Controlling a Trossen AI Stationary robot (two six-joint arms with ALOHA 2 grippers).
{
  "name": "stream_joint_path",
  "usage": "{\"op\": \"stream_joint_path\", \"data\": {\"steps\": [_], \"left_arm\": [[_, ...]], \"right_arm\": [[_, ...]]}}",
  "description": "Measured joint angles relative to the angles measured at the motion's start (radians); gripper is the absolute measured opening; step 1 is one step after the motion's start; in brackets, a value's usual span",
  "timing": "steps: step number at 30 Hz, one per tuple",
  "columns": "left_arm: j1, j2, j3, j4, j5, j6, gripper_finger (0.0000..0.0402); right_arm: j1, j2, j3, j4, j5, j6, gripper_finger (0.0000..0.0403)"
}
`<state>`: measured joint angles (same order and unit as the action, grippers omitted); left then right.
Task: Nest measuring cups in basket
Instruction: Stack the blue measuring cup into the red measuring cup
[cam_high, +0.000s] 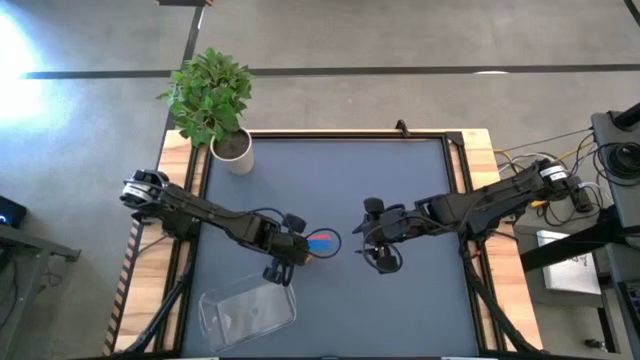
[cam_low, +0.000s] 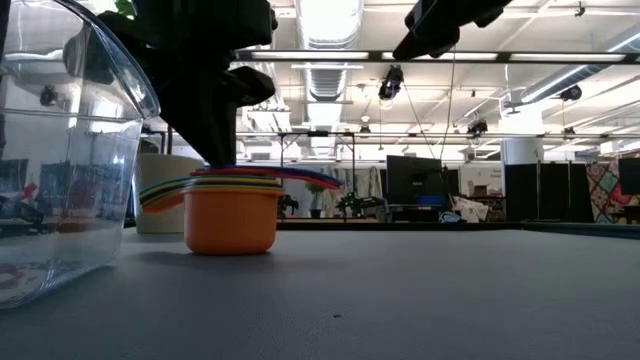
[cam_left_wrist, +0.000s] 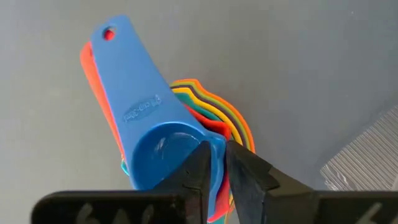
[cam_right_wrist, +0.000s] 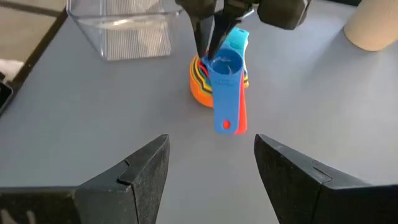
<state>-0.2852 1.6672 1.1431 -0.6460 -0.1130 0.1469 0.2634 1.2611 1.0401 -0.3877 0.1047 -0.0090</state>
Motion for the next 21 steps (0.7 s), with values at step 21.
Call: {"op": "stream_joint_path", "data": {"steps": [21], "left_arm": [[0.0,-0.131,0.033,-0.12,-0.006,-0.079,0.0152]], "right_arm": [[0.0,0.004,-0.051,0.14,-0.007,-0.036,0.0226]]}}
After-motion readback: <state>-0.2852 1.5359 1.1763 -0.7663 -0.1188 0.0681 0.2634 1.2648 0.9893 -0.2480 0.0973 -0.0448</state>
